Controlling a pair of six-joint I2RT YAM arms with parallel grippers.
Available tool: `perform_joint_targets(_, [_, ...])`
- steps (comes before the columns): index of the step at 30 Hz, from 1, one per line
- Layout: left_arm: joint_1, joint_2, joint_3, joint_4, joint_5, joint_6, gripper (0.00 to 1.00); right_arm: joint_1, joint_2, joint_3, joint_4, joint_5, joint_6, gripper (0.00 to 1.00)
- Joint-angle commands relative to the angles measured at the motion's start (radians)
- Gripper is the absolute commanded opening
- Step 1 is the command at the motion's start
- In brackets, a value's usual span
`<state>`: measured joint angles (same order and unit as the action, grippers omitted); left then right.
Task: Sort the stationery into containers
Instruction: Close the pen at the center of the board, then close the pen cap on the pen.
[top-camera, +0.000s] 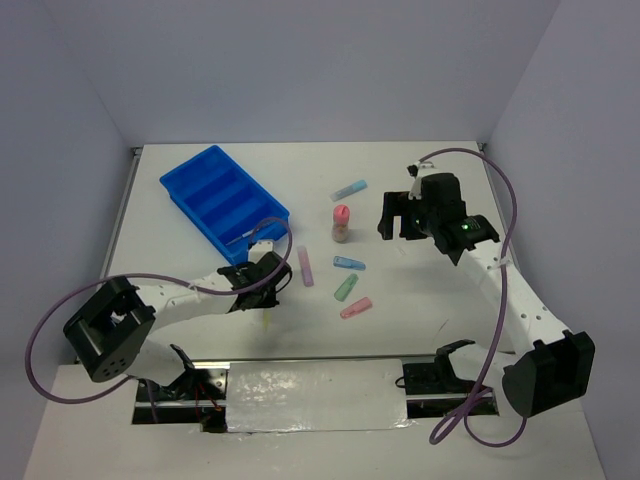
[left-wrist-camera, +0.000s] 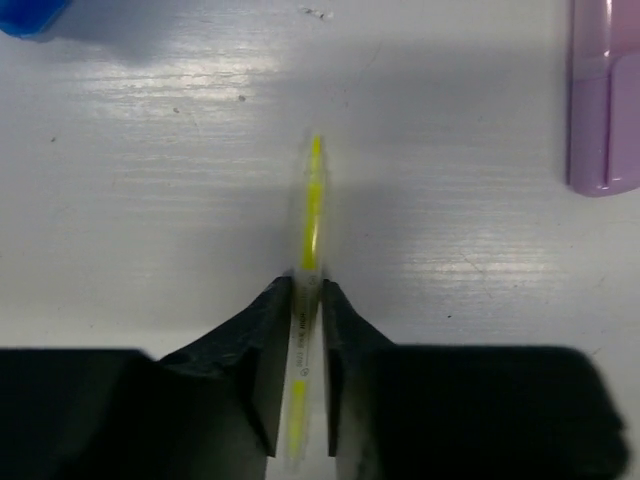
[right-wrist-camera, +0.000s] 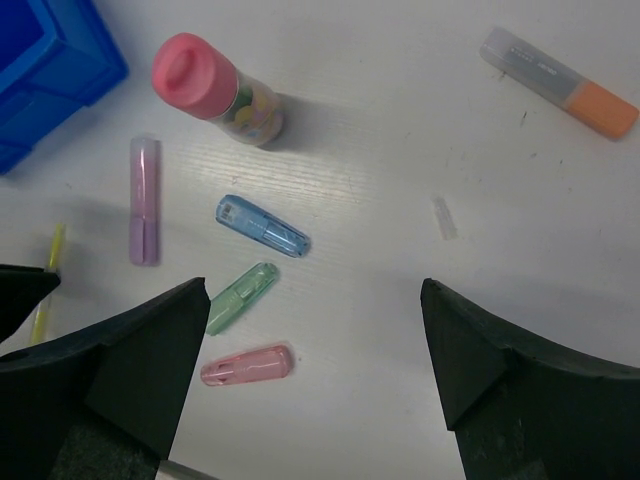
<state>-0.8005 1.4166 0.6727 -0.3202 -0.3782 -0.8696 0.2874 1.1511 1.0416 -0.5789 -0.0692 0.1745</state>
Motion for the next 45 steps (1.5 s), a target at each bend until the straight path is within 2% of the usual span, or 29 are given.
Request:
perform_joint_targets(1, [0.001, 0.053, -0.041, -0.007, 0.05, -0.032, 0.27, -0.004, -0.005, 0.044, 0.001, -0.015, -0.018, 0.93])
perform_joint_targets(6, [-0.005, 0.047, -0.102, 0.003, 0.085, -0.037, 0.13, -0.068, 0.05, 0.061, 0.025, -0.124, -0.003, 0.91])
perform_joint_targets(8, [-0.008, 0.026, -0.134, 0.012, 0.097, -0.035, 0.0, -0.074, 0.059, 0.057, 0.05, -0.153, 0.006, 0.91])
perform_joint_targets(10, [-0.014, -0.001, -0.153, 0.015, 0.114, -0.028, 0.0, -0.079, 0.074, 0.049, 0.065, -0.164, 0.005, 0.91])
perform_joint_targets(14, [-0.046, -0.147, -0.134, -0.031, 0.134, -0.002, 0.0, -0.091, 0.14, 0.022, 0.129, -0.165, -0.045, 0.93])
perform_joint_targets(19, [-0.092, -0.329, -0.001, -0.189, 0.088, 0.032, 0.0, -0.106, 0.269, 0.047, 0.148, -0.132, -0.092, 0.87])
perform_joint_targets(22, [-0.098, -0.433, 0.074, -0.272, 0.094, 0.069, 0.0, -0.113, 0.356, 0.073, 0.125, -0.1, -0.115, 0.79])
perform_joint_targets(23, [-0.098, -0.482, 0.091, -0.282, 0.105, 0.099, 0.0, -0.114, 0.381, 0.09, 0.114, -0.095, -0.122, 0.73])
perform_joint_targets(26, [-0.1, -0.554, 0.162, -0.327, 0.147, 0.168, 0.0, -0.111, 0.459, 0.08, 0.102, -0.1, -0.124, 0.68])
perform_joint_targets(29, [-0.1, -0.596, 0.256, -0.365, 0.171, 0.246, 0.0, -0.113, 0.496, 0.058, 0.108, -0.07, -0.109, 0.68])
perform_joint_targets(33, [-0.101, -0.639, 0.304, -0.37, 0.206, 0.336, 0.0, -0.114, 0.507, 0.049, 0.11, -0.043, -0.115, 0.69])
perform_joint_targets(45, [-0.101, -0.66, 0.219, -0.292, 0.301, 0.4, 0.0, -0.116, 0.579, 0.058, 0.116, 0.008, -0.15, 0.69])
